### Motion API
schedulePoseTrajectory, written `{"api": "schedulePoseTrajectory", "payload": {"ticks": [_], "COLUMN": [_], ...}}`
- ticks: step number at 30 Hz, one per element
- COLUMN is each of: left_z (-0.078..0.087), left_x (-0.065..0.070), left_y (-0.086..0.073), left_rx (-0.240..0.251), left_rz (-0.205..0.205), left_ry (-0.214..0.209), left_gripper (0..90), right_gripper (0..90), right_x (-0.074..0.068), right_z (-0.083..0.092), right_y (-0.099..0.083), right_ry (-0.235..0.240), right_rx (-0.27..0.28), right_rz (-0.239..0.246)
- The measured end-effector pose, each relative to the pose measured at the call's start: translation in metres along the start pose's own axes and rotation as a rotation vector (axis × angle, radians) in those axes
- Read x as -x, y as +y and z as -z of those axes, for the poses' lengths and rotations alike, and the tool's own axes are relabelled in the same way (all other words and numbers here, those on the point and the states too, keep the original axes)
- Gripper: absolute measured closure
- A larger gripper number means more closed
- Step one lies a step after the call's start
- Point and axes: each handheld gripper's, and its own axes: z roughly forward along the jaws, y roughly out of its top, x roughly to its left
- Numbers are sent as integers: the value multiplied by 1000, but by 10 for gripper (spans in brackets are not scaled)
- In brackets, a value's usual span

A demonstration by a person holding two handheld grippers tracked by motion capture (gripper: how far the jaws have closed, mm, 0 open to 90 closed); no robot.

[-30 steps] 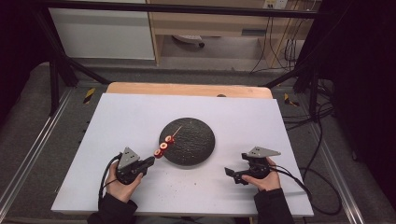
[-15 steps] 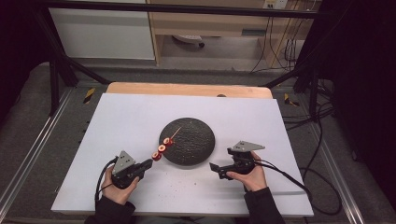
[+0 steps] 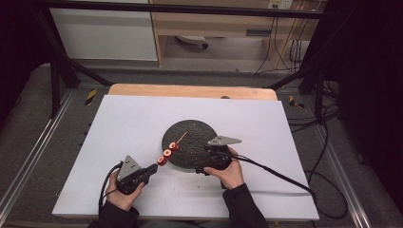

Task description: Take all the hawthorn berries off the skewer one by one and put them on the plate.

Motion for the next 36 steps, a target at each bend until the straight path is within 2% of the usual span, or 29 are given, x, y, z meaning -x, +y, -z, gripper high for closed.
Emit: {"api": "schedulePoseTrajectory", "payload": {"ticks": [2,7,8,10,11,12,17,19,23,27,28,32,36], "left_z": [0,-3,-3,-4,-5,-5,-7,-7,-7,-7,-7,-7,-7], "left_x": [1,5,7,9,10,11,16,17,19,21,21,23,22], "left_y": [0,1,1,1,1,1,2,2,3,3,3,2,2], "left_rx": [1,0,0,-3,-3,-2,2,4,11,17,19,18,22], "left_rz": [-4,-12,-14,-20,-19,-22,-29,-34,-41,-42,-43,-44,-42], "left_ry": [-3,-13,-16,-20,-23,-25,-35,-33,-36,-42,-43,-43,-44], "left_gripper": [883,883,883,883,883,883,884,883,883,883,883,883,884], "right_gripper": [136,186,225,242,290,290,394,404,439,483,506,558,600], "right_x": [-1,-2,-2,-2,-2,-2,-2,-1,-1,-1,-1,-2,-1], "right_z": [-7,-15,-18,-19,-20,-20,-24,-26,-27,-28,-28,-28,-28], "right_y": [4,7,9,10,11,11,13,13,13,12,13,12,13], "right_ry": [18,23,34,33,37,37,63,75,89,101,114,111,124], "right_rx": [10,21,39,43,49,49,56,55,53,35,31,26,24], "right_rz": [-41,-73,-84,-91,-106,-106,-179,-197,-211,-244,-265,-270,-295]}}
